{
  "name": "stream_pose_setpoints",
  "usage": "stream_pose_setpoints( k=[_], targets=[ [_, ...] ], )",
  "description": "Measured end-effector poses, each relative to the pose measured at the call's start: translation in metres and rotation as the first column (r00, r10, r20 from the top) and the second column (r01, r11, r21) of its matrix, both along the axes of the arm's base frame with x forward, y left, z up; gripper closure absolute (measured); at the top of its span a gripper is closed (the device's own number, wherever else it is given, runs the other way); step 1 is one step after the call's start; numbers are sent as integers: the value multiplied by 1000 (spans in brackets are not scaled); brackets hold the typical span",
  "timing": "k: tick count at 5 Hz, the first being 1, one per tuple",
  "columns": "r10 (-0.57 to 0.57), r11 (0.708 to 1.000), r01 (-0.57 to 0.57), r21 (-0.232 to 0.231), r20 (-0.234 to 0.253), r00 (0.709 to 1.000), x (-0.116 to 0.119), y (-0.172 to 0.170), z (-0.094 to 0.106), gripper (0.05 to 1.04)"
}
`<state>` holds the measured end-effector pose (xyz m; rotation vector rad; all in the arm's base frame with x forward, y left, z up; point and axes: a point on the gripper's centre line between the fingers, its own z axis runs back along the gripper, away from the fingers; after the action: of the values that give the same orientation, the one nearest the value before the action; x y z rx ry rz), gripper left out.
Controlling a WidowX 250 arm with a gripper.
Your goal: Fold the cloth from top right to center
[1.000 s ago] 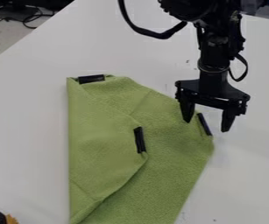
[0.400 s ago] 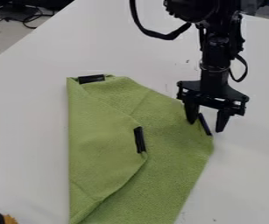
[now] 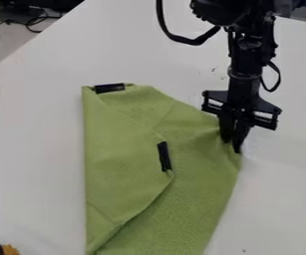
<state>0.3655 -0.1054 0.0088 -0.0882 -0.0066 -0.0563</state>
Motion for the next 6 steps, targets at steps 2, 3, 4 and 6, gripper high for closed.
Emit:
stream_pose_setpoints(
  k=[2, 3, 4, 6],
  targets=[
    [14, 1000, -14, 24, -14, 1000, 1, 2, 1, 1029],
    [38, 997, -37, 71, -21, 999, -2, 1, 9, 1029],
    [96, 989, -97, 113, 13, 995, 0, 3, 45, 1029],
    [219, 968, -228, 103, 91, 971, -15, 30, 84, 1029]
  ],
)
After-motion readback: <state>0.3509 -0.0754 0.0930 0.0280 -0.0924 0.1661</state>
